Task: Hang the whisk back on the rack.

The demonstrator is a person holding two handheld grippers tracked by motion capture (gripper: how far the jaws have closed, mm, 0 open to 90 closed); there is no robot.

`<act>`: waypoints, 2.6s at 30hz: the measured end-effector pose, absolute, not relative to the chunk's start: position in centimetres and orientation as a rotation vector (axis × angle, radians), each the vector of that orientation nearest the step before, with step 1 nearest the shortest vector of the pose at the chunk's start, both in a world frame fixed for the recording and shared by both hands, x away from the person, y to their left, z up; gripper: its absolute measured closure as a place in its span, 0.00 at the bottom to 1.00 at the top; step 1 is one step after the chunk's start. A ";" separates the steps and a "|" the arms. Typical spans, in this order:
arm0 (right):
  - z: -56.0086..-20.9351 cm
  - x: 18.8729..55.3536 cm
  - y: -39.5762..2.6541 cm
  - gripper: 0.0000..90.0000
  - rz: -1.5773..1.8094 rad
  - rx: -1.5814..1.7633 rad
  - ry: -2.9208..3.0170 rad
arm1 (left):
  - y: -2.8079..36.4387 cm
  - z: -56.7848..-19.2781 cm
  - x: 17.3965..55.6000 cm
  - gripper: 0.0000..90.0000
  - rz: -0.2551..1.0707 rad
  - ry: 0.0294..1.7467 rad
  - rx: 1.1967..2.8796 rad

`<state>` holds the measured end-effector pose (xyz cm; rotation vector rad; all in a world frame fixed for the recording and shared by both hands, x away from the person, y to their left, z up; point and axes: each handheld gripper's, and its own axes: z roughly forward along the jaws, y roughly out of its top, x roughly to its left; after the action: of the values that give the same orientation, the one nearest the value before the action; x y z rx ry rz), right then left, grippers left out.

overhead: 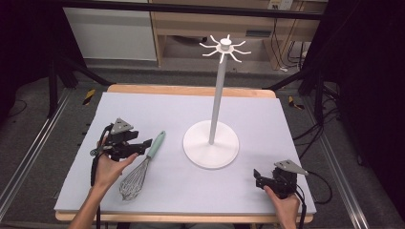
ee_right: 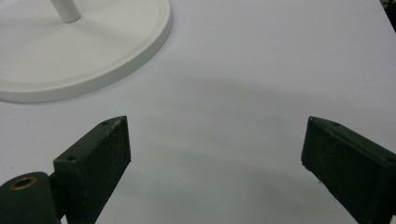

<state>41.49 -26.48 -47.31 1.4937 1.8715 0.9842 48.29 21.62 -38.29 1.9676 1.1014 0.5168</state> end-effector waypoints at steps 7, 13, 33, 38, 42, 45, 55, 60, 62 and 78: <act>-47.3 41.4 -26.5 0.10 0.985 1.496 1.873 | 20.9 -38.5 48.8 0.41 0.504 1.107 2.028; -47.3 41.5 -26.5 0.10 0.980 1.495 1.876 | 20.6 -38.9 49.4 0.43 0.484 1.121 2.070; -47.3 41.5 -26.5 0.10 0.983 1.499 1.880 | 19.7 -41.1 50.8 0.54 0.402 1.188 2.185; -47.3 41.5 -26.4 0.10 0.985 1.498 1.881 | 19.5 -41.7 51.2 0.55 0.390 1.208 2.207; -47.3 41.5 -26.4 0.10 0.986 1.495 1.882 | 19.4 -42.1 51.3 0.57 0.376 1.217 2.225; -47.3 41.5 -26.4 0.10 0.985 1.497 1.884 | 19.3 -42.6 51.6 0.58 0.373 1.230 2.245; -47.4 41.6 -26.4 0.10 0.985 1.495 1.893 | 19.3 -43.4 52.1 0.57 0.334 1.262 2.277; -47.4 41.6 -26.4 0.10 0.984 1.493 1.892 | 19.2 -43.9 52.5 0.59 0.303 1.282 2.290; -47.4 41.6 -26.4 0.10 0.984 1.494 1.895 | 19.2 -43.9 52.5 0.59 0.301 1.282 2.298; -47.4 41.6 -26.3 0.10 0.981 1.491 1.899 | 18.9 -45.2 53.0 0.66 0.244 1.333 2.343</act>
<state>41.59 -26.34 -47.42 1.4907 1.8992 0.9809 53.01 18.87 -45.18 2.3431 1.3330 0.2443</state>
